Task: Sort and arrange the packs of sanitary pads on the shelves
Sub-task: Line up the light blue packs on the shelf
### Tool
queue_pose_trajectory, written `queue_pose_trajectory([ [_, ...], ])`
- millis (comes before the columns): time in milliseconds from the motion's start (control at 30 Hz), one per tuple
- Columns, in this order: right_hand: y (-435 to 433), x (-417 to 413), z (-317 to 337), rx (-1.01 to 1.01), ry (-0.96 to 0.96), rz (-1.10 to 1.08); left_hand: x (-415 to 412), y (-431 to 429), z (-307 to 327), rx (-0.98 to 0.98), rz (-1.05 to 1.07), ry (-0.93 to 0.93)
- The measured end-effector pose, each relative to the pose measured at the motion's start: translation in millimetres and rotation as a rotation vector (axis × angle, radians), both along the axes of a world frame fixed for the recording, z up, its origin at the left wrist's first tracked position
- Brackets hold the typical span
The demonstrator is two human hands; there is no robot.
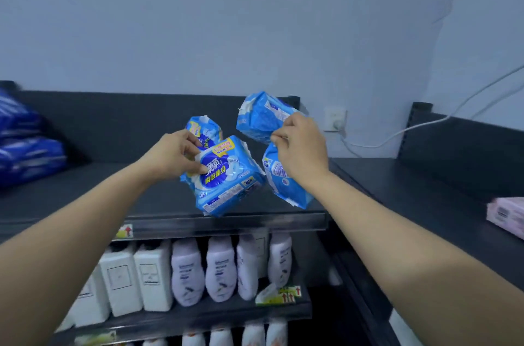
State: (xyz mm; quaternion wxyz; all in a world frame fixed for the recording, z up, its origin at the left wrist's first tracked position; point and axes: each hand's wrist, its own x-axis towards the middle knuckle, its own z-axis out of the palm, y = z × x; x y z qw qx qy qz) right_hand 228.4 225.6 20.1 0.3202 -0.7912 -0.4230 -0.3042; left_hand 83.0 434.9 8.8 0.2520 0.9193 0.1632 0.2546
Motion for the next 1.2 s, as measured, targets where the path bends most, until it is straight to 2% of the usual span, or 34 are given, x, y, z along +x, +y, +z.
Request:
queue_pose_trajectory([
  [167, 81.3, -39.9, -7.0, -0.113, -0.037, 0.101, -51.9, 70.5, -6.6, 0.111, 0.152, 0.066],
  [433, 220.7, -75.0, -18.9, -0.266, -0.070, 0.139, -104.4, 192.2, -14.5, 0.244, 0.290, 0.229],
  [733, 339.0, -92.1, -40.7, -0.443, -0.094, 0.105, -124.5, 308.2, -16.4, 0.257, 0.238, 0.391],
  [900, 379.5, -95.3, -56.9, -0.507, -0.160, 0.118, -119.5, 338.1, -14.1, 0.380, 0.250, 0.528],
  [967, 397.5, -96.3, -61.4, -0.528, -0.194, 0.129, -115.0, 350.2, -19.6, 0.410, 0.284, 0.529],
  [1067, 420.7, -97.8, -69.5, -0.484, -0.284, 0.137, -111.2, 368.4, -31.9, 0.499, 0.255, 0.564],
  [1133, 432.6, -90.7, -77.6, -0.421, -0.286, 0.232, -109.3, 371.6, -39.6, 0.498, 0.221, 0.542],
  [1200, 438.0, -86.1, -79.2, -0.422, -0.178, 0.404, -108.1, 370.3, -44.3, 0.371, 0.261, 0.476],
])
